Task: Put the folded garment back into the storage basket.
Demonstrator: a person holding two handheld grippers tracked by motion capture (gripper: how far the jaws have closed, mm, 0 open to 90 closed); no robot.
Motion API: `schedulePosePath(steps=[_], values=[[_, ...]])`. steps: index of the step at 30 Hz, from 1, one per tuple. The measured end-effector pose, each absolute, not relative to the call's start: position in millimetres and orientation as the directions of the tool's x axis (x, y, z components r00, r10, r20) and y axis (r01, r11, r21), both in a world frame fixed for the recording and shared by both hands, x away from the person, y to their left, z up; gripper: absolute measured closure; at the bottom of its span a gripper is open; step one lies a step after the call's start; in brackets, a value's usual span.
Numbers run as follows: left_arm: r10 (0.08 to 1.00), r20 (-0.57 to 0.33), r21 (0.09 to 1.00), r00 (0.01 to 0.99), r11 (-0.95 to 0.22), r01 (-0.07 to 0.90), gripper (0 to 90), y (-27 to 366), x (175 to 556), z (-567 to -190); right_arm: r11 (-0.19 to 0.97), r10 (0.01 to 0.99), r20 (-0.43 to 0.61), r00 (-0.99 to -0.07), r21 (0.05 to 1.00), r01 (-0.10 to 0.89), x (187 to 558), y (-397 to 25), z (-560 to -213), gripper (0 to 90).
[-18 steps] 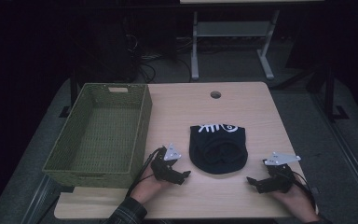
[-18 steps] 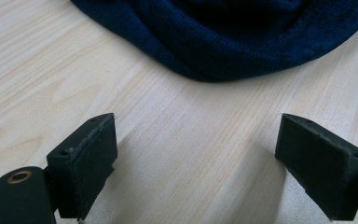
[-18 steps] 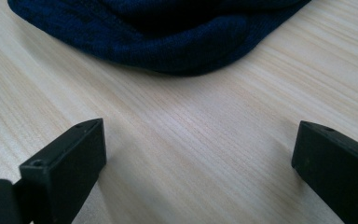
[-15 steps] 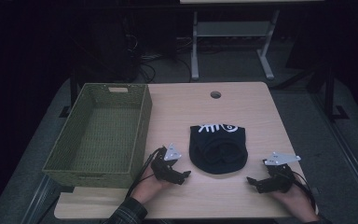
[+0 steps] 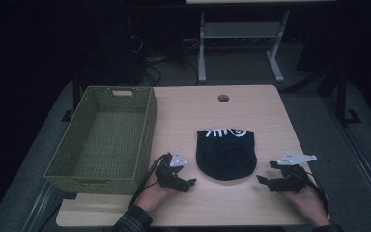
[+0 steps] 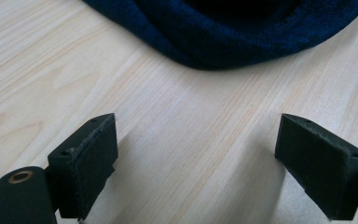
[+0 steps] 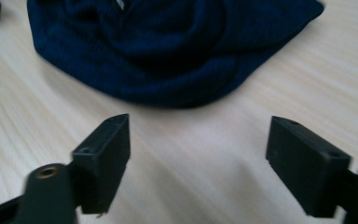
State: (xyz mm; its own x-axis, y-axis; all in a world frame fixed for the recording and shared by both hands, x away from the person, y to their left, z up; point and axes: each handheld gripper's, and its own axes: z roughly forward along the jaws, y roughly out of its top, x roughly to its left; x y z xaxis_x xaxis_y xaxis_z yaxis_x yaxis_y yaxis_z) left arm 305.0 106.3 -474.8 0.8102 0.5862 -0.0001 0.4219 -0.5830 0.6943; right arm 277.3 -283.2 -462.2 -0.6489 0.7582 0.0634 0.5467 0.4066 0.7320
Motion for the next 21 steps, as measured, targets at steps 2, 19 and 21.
schedulePosePath(steps=[2, 19, 21], values=[[0.588, -0.005, 0.701, 0.809, -0.575, 0.422, 12.2, 108, 304, -476, 0.396, 0.758, 0.074, -0.647, 0.736, 0.549, 279, -284, -460, 25.7], [0.582, -0.005, 0.719, 0.814, -0.563, 0.407, 12.2, 112, 302, -478, 0.371, 0.725, 0.099, -0.681, 0.777, 0.508, 313, -282, -434, 66.2], [0.581, -0.005, 0.719, 0.814, -0.564, 0.407, 12.2, 112, 302, -478, 0.373, 0.721, 0.097, -0.686, 0.78, 0.502, 316, -280, -432, 70.8]])
